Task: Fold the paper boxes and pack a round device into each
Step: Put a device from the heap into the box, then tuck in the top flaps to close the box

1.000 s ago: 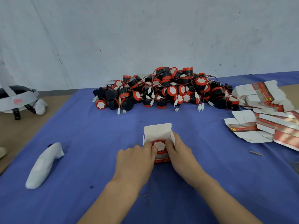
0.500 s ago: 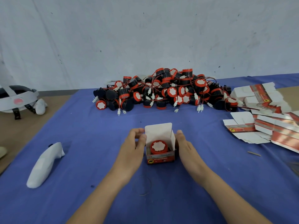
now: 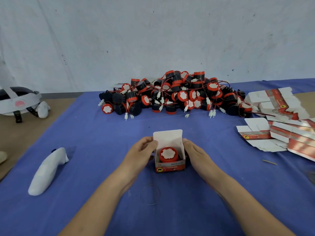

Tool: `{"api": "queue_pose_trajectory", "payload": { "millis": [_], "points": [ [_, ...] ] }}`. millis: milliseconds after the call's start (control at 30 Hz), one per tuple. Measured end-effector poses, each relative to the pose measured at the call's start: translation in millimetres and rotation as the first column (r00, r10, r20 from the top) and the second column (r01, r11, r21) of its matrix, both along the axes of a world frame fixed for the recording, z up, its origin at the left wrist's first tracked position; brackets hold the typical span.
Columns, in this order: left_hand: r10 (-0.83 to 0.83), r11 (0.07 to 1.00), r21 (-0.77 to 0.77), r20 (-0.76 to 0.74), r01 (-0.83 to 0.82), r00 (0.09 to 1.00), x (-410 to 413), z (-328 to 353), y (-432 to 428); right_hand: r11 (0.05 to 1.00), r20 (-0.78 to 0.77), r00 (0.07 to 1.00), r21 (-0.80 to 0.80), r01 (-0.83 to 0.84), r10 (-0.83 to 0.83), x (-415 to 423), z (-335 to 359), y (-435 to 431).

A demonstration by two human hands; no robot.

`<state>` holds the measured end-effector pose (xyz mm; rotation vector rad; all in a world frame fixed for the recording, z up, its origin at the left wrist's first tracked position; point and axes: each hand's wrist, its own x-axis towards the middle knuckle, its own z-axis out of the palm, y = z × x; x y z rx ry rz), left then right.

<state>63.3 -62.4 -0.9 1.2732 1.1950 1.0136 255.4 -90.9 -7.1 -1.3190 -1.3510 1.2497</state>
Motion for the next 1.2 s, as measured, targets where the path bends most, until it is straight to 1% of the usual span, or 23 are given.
{"api": "queue_pose_trajectory", "payload": {
  "millis": [133, 233, 333, 467, 533, 600, 667, 733, 767, 833, 900, 967, 1033, 1100, 1133, 1200],
  "points": [
    [0.045, 0.999, -0.019, -0.01, -0.045, 0.999, 3.1, 1.9, 4.5, 0.999, 0.023, 0.999, -0.028, -0.043, 0.044, 1.6, 0.0, -0.2],
    [-0.01, 0.995, -0.103, 0.035, 0.013, 0.999, 1.1, 4.3, 7.8, 0.996, 0.0, 0.997, -0.041, -0.073, 0.073, 5.0, 1.2, 0.5],
    [-0.056, 0.988, -0.142, 0.061, 0.064, 0.997, -0.2, 7.3, 9.7, 0.998, -0.04, 0.998, -0.033, -0.056, 0.055, 4.1, 2.7, 1.5],
    [-0.068, 0.985, -0.157, -0.001, 0.067, 0.998, -1.0, 9.5, 10.5, 0.997, -0.03, 0.996, -0.022, -0.079, 0.078, 0.7, 0.7, 0.9],
    [-0.054, 0.994, -0.097, -0.062, 0.048, 0.997, -0.2, 8.6, 10.1, 0.995, -0.06, 0.993, -0.014, -0.098, 0.097, -0.3, -0.3, -0.9],
    [-0.088, 0.996, -0.034, -0.062, 0.086, 0.994, 1.5, 7.4, 7.6, 0.993, -0.09, 0.989, 0.002, -0.114, 0.114, -1.6, -0.2, -2.8],
    [-0.176, 0.984, -0.029, -0.029, 0.175, 0.984, 2.9, 6.7, 3.2, 0.992, -0.051, 0.99, 0.019, -0.127, 0.128, -3.6, -0.9, -4.1],
    [-0.222, 0.975, 0.005, -0.063, 0.223, 0.973, 3.0, 5.3, 1.0, 0.991, 0.017, 0.992, 0.04, -0.127, 0.127, -5.8, -2.3, -4.5],
    [-0.225, 0.973, 0.032, -0.095, 0.229, 0.97, 2.5, 4.6, -0.2, 0.991, 0.03, 0.992, 0.052, -0.121, 0.119, -6.6, -2.8, -4.8],
    [-0.218, 0.97, 0.077, -0.14, 0.23, 0.966, 1.7, 4.9, -3.5, 0.993, 0.01, 0.996, 0.078, -0.09, 0.09, -8.0, -3.6, -5.3],
    [-0.207, 0.966, 0.12, -0.16, 0.227, 0.965, -0.1, 5.0, -7.3, 0.991, -0.015, 0.999, 0.123, -0.043, 0.045, -8.5, -4.3, -6.5],
    [-0.202, 0.961, 0.157, -0.168, 0.228, 0.965, -4.0, 4.9, -11.1, 0.984, -0.006, 1.0, 0.178, -0.009, 0.01, -8.8, -6.6, -8.0],
    [-0.209, 0.959, 0.161, -0.16, 0.234, 0.965, -10.9, 4.5, -13.8, 0.976, 0.044, 0.999, 0.218, 0.002, -0.012, -8.8, -10.2, -9.9],
    [-0.221, 0.955, 0.16, -0.177, 0.25, 0.959, -17.9, 3.9, -16.1, 0.97, 0.126, 0.991, 0.242, 0.003, -0.034, -6.1, -13.1, -12.1],
    [-0.214, 0.951, 0.177, -0.211, 0.252, 0.954, -20.5, 3.0, -17.8, 0.967, 0.178, 0.983, 0.253, -0.006, -0.04, -3.7, -14.3, -13.2],
    [-0.163, 0.935, 0.248, -0.333, 0.253, 0.929, -24.8, 0.1, -22.5, 0.962, 0.275, 0.961, 0.27, -0.037, -0.04, 3.3, -16.1, -15.6]
  ]
}}
